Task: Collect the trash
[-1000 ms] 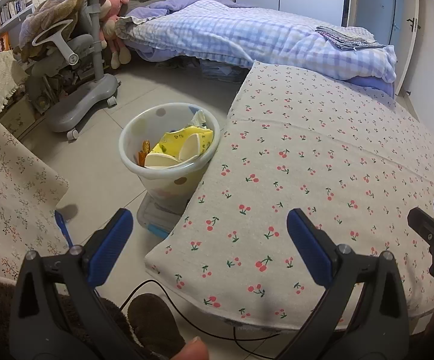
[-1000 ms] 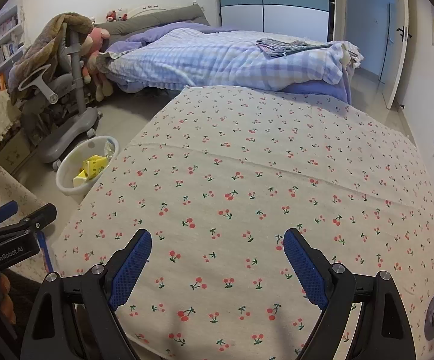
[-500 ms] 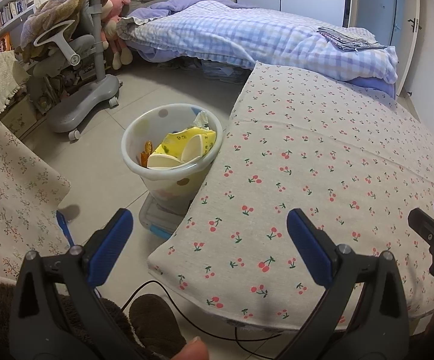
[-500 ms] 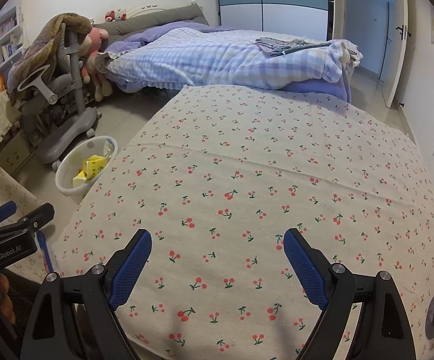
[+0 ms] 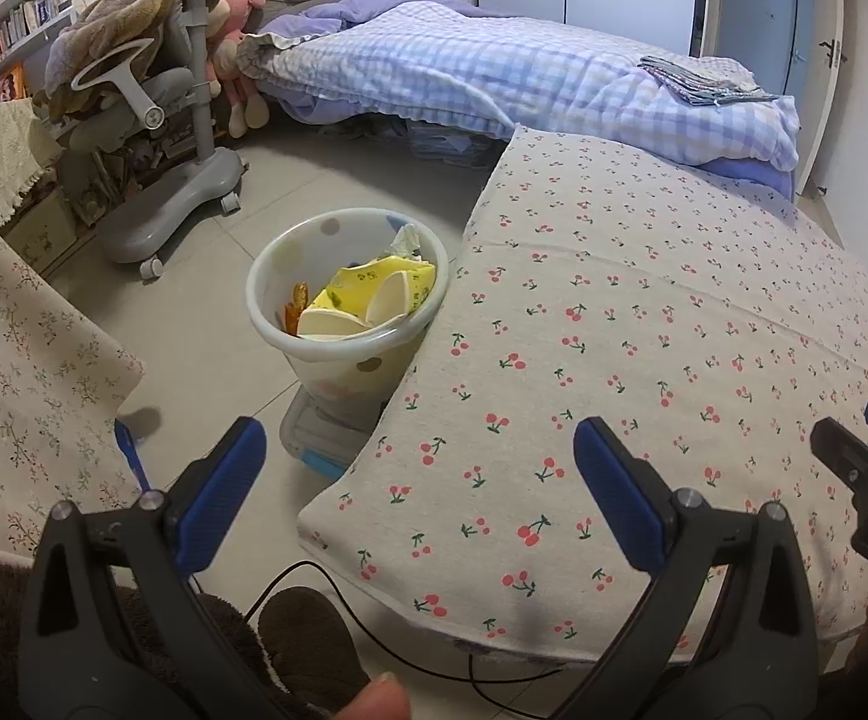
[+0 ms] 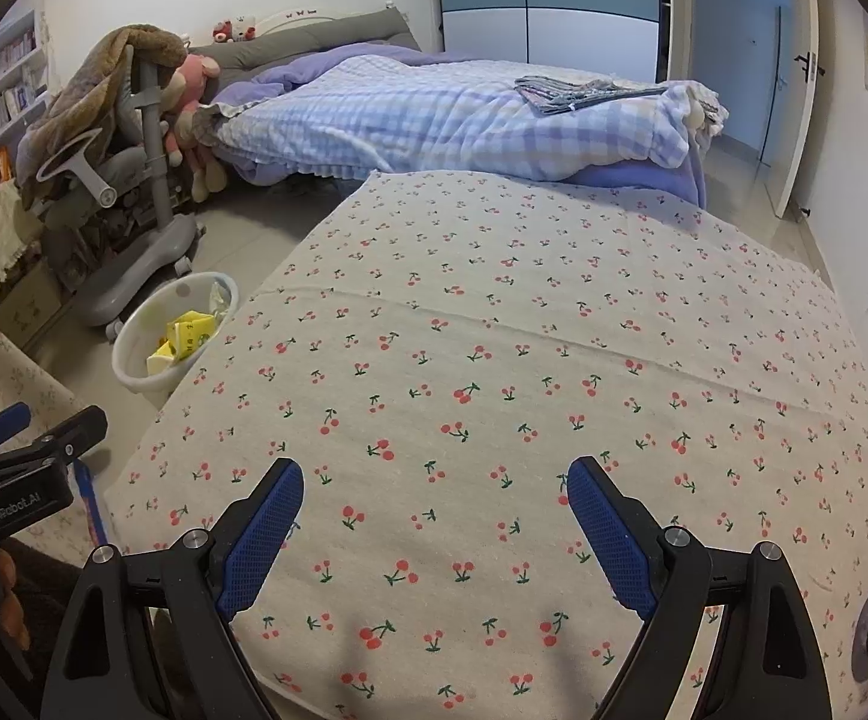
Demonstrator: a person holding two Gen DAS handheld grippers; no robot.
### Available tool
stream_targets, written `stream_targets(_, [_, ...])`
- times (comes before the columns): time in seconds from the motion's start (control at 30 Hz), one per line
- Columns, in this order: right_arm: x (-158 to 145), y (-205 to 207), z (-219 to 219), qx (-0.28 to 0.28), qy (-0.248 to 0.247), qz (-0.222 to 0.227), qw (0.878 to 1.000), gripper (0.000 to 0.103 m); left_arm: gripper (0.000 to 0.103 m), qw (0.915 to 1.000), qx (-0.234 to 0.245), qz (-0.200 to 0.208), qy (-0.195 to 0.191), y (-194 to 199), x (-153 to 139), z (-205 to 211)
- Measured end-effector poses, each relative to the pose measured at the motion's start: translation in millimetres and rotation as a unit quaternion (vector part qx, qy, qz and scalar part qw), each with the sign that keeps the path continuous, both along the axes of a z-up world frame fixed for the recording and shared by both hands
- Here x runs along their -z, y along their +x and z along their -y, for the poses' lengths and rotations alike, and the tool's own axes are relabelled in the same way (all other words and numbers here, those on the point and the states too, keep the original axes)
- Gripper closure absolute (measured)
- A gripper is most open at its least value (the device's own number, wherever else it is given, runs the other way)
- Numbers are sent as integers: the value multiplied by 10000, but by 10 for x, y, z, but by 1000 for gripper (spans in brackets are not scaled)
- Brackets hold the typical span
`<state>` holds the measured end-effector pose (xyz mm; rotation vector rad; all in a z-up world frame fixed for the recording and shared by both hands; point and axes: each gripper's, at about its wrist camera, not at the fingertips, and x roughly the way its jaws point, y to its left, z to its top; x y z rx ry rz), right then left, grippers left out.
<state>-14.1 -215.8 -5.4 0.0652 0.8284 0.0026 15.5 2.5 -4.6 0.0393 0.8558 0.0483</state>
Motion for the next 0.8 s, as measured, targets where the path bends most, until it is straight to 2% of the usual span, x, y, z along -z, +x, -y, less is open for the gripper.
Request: stream_targets(0.8, [67,167,-130,-130,-30,-14,9999,11,1,9998,12,-129,-162,90,43,-65])
